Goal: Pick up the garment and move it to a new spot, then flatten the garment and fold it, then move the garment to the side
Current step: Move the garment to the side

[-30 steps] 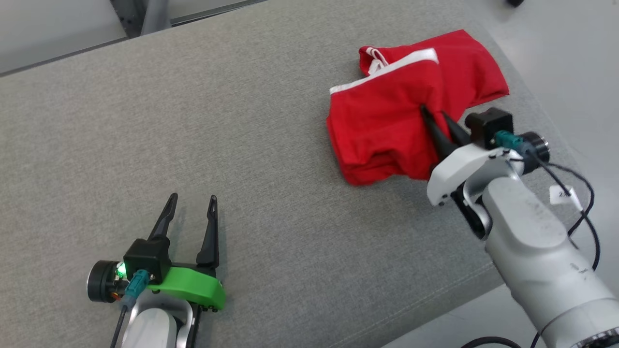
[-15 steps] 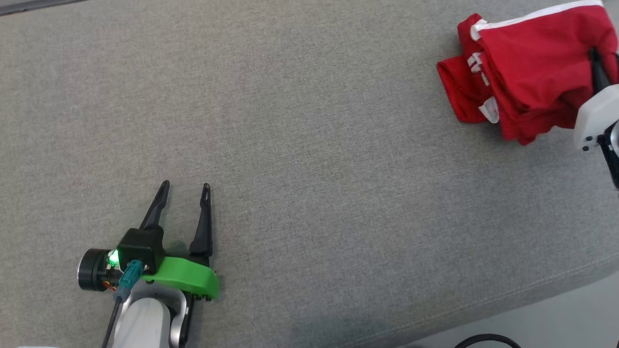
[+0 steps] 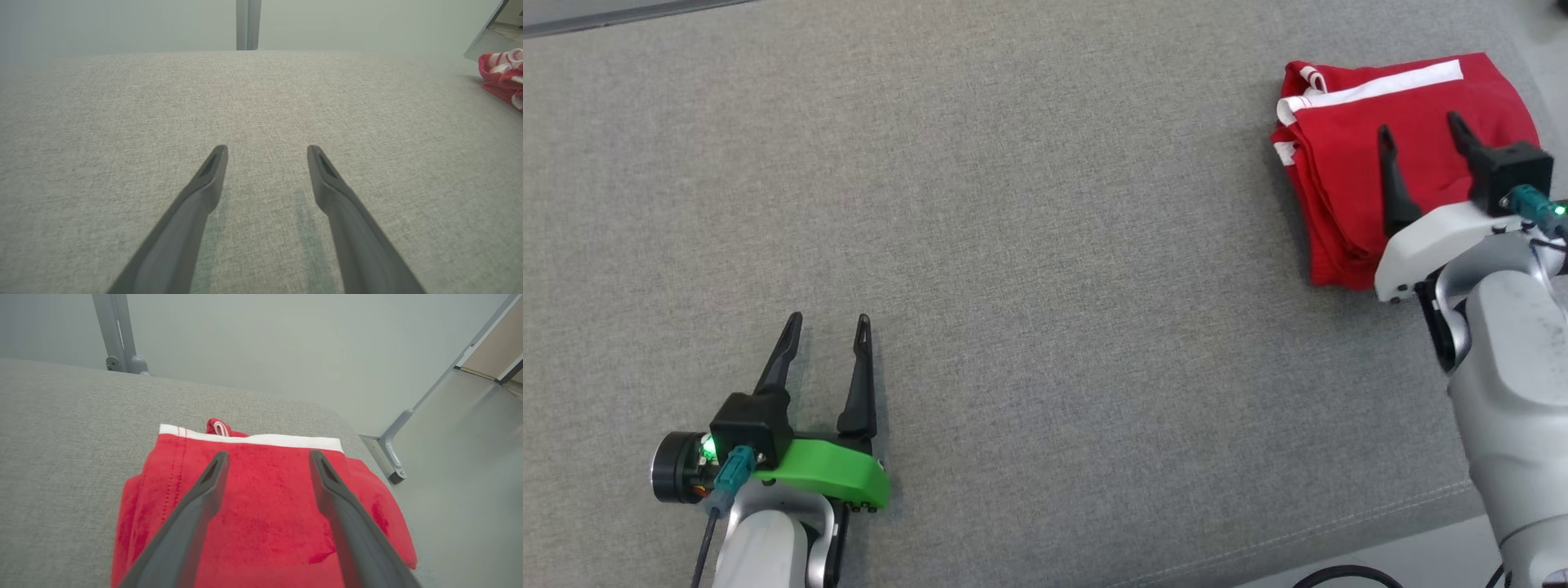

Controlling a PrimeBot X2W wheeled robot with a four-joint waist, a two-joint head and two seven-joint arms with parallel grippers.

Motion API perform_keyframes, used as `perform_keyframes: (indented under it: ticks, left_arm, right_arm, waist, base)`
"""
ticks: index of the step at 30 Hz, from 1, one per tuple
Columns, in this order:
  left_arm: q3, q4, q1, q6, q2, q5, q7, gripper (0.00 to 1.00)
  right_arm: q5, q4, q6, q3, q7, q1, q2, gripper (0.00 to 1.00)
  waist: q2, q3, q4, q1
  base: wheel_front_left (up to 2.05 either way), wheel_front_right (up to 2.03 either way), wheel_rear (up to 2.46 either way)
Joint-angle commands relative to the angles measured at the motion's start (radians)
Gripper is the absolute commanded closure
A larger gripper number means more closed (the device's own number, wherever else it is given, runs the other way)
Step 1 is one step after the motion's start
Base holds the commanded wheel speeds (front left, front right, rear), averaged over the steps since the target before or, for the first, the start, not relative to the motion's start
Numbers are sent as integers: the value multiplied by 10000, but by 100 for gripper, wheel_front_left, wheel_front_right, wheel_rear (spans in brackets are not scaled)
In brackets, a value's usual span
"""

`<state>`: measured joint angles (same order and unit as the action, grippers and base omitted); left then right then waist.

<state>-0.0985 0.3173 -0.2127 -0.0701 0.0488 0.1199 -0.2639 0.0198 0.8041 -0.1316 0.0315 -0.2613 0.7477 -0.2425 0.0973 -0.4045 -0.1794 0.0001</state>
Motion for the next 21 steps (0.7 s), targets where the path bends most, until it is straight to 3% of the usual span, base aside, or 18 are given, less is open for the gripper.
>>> perform_keyframes:
  ticks: [1,10,21]
  left_arm:
    - [37,-59,159,91,37,54,5,0]
    - [270,-79,727,294,37,446,5,0]
    - [467,-67,1521,435,33,832,5,0]
  right_arm:
    - [-53,-226,22,-67,-18,-288,36,0]
    - [-986,-2456,22,-904,-18,-2440,1085,0]
    - [-1346,-3014,20,-997,-20,-4457,1667,0]
  waist:
    - [1,336,-5,-1]
    - [1,1314,311,-1]
    - [1,2276,1050,-1]
  base:
    - [0,0,0]
    - [0,0,0]
    - [0,0,0]
